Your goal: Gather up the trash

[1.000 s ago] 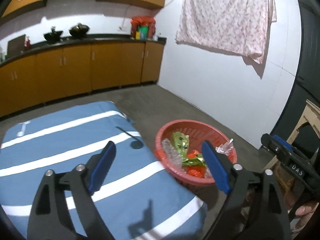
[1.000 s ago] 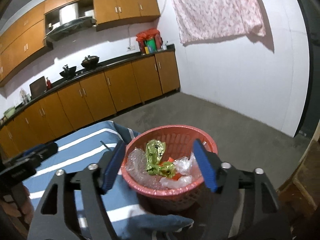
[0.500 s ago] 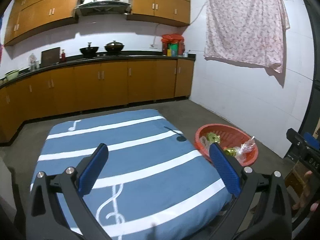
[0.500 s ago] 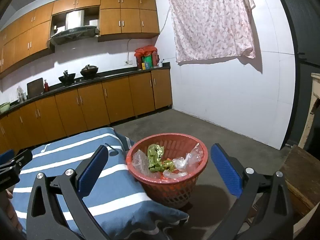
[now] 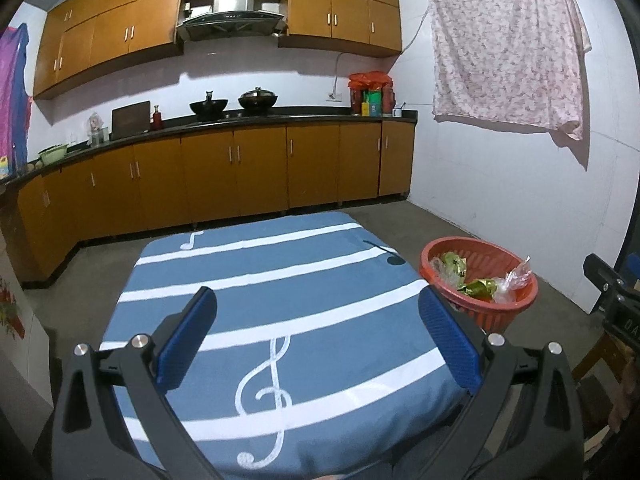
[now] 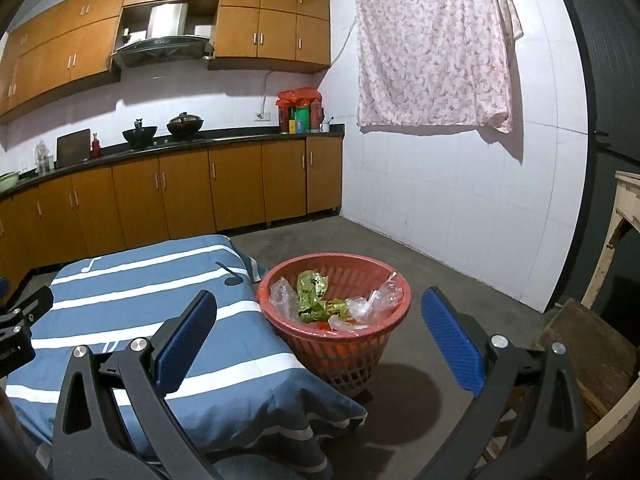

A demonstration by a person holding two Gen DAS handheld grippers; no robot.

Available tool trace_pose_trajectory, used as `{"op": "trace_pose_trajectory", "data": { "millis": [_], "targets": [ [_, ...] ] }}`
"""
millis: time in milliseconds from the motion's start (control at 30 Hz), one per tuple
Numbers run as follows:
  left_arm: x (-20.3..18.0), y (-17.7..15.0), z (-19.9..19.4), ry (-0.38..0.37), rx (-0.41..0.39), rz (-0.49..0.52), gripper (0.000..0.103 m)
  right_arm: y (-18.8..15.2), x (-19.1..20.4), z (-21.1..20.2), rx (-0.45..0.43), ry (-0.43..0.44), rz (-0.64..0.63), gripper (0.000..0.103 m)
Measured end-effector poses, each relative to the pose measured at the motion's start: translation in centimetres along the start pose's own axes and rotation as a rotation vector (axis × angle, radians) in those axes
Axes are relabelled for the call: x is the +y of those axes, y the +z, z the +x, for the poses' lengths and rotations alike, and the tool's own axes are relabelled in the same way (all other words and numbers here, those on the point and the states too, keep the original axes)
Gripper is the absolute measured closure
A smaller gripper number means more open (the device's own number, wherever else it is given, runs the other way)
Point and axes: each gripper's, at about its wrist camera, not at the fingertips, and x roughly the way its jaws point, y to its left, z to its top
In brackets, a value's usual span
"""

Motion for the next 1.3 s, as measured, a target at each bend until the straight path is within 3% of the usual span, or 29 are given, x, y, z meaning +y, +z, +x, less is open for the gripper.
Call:
{"op": "trace_pose_trajectory", "data": {
  "millis": [467, 1300],
  "targets": [
    [0.0, -1.7, -2.6, 0.054, -0.027, 0.019, 0.004, -0.8, 1.0, -1.9, -0.016, -0.013, -0.032, 0.002],
    [-0.4, -2.4, -1.8, 0.030, 0.022, 0.007, 0.004, -2.1, 1.0, -1.1, 0.058, 0.001, -0.018, 0.002]
  ]
}}
